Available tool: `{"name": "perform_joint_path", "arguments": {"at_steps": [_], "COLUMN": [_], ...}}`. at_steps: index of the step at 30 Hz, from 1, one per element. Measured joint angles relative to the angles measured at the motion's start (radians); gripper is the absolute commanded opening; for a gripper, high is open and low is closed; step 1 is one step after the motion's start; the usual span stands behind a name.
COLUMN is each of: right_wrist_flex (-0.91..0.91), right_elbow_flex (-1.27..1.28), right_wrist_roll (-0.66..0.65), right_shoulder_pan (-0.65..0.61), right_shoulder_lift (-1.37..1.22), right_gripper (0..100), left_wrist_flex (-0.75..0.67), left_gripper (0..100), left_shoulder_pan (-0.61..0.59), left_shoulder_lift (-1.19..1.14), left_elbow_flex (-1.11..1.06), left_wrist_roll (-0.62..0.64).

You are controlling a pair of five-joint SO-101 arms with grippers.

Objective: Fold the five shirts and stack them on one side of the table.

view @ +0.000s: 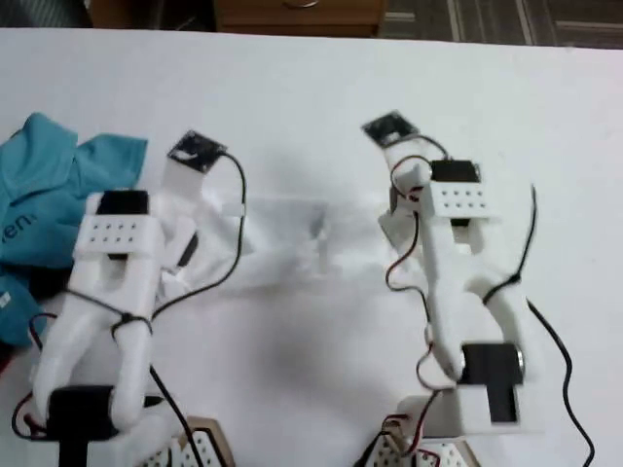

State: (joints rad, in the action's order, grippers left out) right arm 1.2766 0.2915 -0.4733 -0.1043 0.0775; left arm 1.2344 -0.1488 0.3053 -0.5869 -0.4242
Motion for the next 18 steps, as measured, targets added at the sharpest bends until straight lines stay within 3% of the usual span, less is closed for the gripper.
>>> {"name": "perform_joint_path", "arguments": {"at_steps": [4,8,14,18], "right_wrist_flex": [-0.021,-0.117,-0.169,-0.170], "right_elbow_flex": [0.003,0.002,-0.098,-0.212], "right_wrist_roll": [0.083,0.104,0.147,0.203], "right_shoulder_pan": [-0.112,-0.255,-0.370,-0.411], "right_shoulder_lift": [0.058,0.038,-0.167,-0.330], "right_gripper": [2.0,1.9,1.9,1.9], "left_wrist_flex": [-0.002,-0.026,-0.054,-0.054], "left_gripper": [3,3,3,3], "left_shoulder_pan": [-0.031,-0.138,-0.353,-0.428], "left_shoulder_lift": [0.015,0.020,0.021,0.021], "left_elbow_flex": [-0.052,-0.129,-0.140,-0.146], "left_wrist_roll": [-0.003,-0.003,0.000,-0.020]}}
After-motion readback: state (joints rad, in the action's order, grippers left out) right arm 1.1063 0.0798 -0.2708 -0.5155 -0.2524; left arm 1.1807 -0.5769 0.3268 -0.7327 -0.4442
